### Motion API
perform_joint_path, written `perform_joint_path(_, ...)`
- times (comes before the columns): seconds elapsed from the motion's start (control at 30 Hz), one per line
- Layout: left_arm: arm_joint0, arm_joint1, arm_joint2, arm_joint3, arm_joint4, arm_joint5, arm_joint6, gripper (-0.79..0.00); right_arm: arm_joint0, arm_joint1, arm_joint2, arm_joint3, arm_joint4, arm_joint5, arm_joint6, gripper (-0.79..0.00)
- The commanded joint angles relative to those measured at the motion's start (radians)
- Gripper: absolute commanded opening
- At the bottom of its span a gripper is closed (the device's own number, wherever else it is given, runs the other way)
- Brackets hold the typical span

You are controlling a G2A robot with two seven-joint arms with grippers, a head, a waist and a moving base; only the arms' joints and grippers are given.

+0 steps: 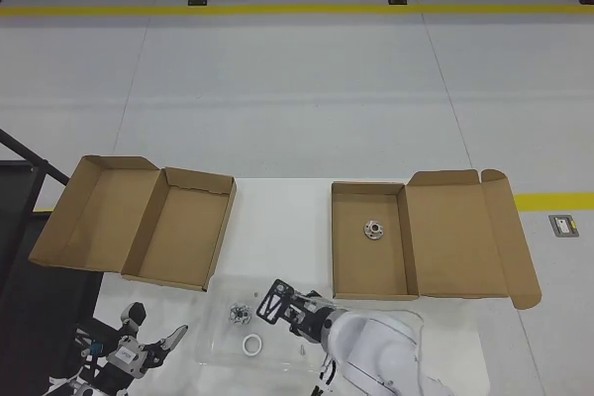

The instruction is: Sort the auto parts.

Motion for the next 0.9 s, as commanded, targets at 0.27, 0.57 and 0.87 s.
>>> perform_joint_path(0.27,0.000,0.000,0.000,0.000,0.000,0.000,0.000,0.000,-0.088,0.028,0.105,-0.028,0.021,-0.162,-0.288,-0.785)
perform_joint_path(0.57,0.000,0.000,0.000,0.000,0.000,0.000,0.000,0.000,-0.069,0.021,0.162,-0.007,-0.017,0.122,-0.250,-0.785)
perform_joint_path(0.87,0.000,0.000,0.000,0.000,0.000,0.000,0.000,0.000,0.160,0.008,0.249,0.332,0.102,0.246,-0.041,-0.785)
